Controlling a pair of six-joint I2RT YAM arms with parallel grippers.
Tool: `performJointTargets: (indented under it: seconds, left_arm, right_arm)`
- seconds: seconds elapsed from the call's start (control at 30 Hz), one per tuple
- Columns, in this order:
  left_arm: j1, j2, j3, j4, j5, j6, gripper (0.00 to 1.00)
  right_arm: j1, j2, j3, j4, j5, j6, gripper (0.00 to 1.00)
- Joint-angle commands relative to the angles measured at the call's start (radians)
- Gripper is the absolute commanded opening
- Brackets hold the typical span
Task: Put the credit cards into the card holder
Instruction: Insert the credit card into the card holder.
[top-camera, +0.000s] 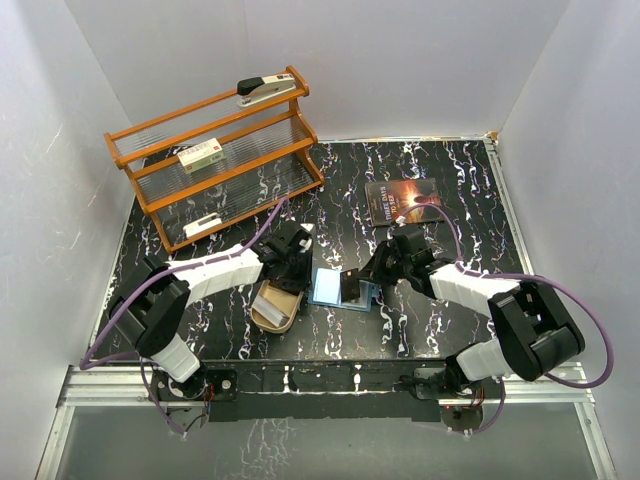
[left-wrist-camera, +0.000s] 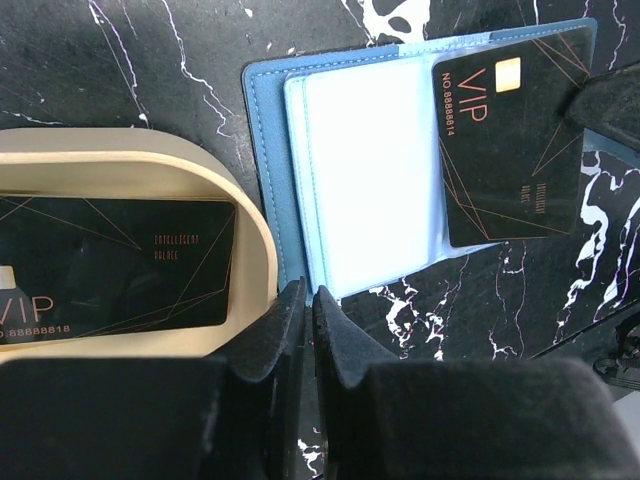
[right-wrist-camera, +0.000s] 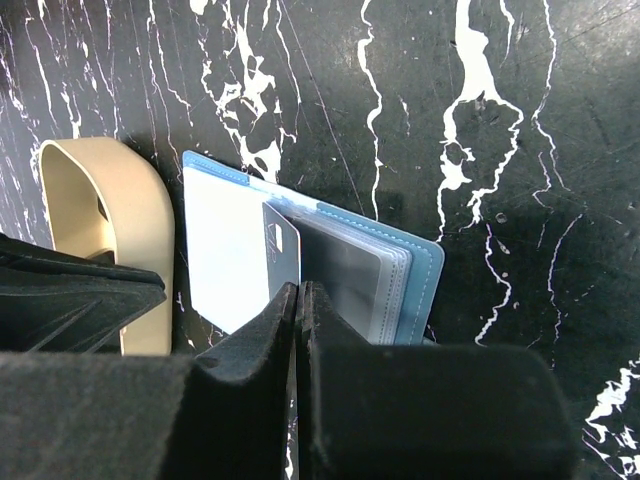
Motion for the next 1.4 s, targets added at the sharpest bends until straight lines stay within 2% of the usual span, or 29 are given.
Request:
performJointTargets:
  seconds: [0.0,0.47,0.67,1.37]
  left_arm:
    - [-0.008,0.028,0.030,-0.006,-0.014,0.015,0.08]
    - [-0.027,0.061,0.019,0.033,-0.023,-0.008,0.03]
    - [-0.032,0.085,0.021,0.038,-0.005,-0.013,0.00]
    - [-0.057,0.083,0.007,0.108,0.034,-0.067,0.00]
  right_arm:
    - [-0.004,-0.014,-0.016,0.036,-0.010,-0.011,0.00]
    - [-0.004,0.018,-0.027,0.055,-0.030,-0.007,0.00]
    - [-0.005,0.056,-0.028,0.118,-0.057,0.005,0.00]
    - [-0.003,0.072,-0.088,0.315,-0.043,0.127,0.00]
